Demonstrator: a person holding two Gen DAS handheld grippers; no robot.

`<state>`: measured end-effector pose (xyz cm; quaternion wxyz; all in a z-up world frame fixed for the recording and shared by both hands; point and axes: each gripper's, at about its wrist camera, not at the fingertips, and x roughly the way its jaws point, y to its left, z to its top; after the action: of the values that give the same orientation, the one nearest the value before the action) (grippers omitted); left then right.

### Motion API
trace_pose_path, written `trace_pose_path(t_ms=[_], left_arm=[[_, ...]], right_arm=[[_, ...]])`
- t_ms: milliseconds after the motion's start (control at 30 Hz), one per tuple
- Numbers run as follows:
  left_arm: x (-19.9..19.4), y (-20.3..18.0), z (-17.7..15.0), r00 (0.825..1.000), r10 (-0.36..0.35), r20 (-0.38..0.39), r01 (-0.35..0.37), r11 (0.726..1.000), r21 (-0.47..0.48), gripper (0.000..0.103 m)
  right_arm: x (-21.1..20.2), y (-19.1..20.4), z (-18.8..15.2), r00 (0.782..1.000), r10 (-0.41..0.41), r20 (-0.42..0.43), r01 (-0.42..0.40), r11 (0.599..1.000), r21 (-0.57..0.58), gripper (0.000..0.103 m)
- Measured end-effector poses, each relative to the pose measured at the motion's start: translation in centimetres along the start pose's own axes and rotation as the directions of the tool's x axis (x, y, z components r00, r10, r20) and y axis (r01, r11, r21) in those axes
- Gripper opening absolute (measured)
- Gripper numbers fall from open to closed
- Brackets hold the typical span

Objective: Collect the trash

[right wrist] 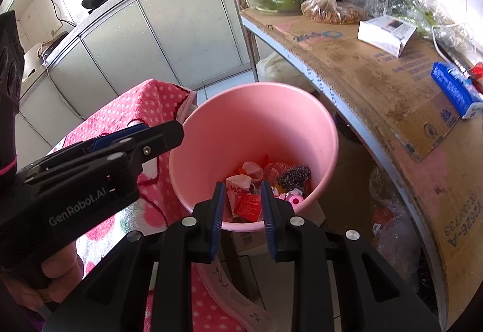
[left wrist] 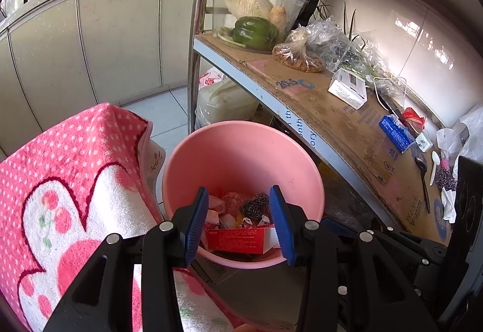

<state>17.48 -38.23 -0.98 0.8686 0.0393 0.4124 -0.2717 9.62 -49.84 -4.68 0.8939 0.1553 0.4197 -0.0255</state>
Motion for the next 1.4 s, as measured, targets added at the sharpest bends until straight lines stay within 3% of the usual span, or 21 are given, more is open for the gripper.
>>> trace_pose_path(t_ms=[533, 667, 767, 1400], left_arm=[[-3.9, 0.0, -1.0, 0.999, 0.011, 0.052, -0.011, 1.0, 0.001, 0.04], [-5.5, 0.0, -1.4, 0.996, 0.02, 0.085, -0.02, 1.0, 0.008, 0.04], [-6.6, 0.0, -1.8, 0.994, 0.028, 0.106, -0.03, 0.999, 0.018, 0.04], [-11.3, 2.6, -6.0, 0.987, 0.059, 0.151, -0.056, 0.998, -0.022, 0.04]], right_arm=[[-2.2, 1.4, -0.8, 0.999, 0.002, 0.052, -0.001, 1.0, -0.019, 0.026], [-3.2, 1.9, -1.1, 0.997, 0.007, 0.082, -0.006, 1.0, -0.016, 0.036], [-3.9, 2.5, -1.5, 0.995, 0.013, 0.101, -0.011, 1.0, -0.021, 0.038], [-8.2, 7.4, -4.5, 0.98, -0.032, 0.194, 0.051, 0.994, -0.094, 0.038]])
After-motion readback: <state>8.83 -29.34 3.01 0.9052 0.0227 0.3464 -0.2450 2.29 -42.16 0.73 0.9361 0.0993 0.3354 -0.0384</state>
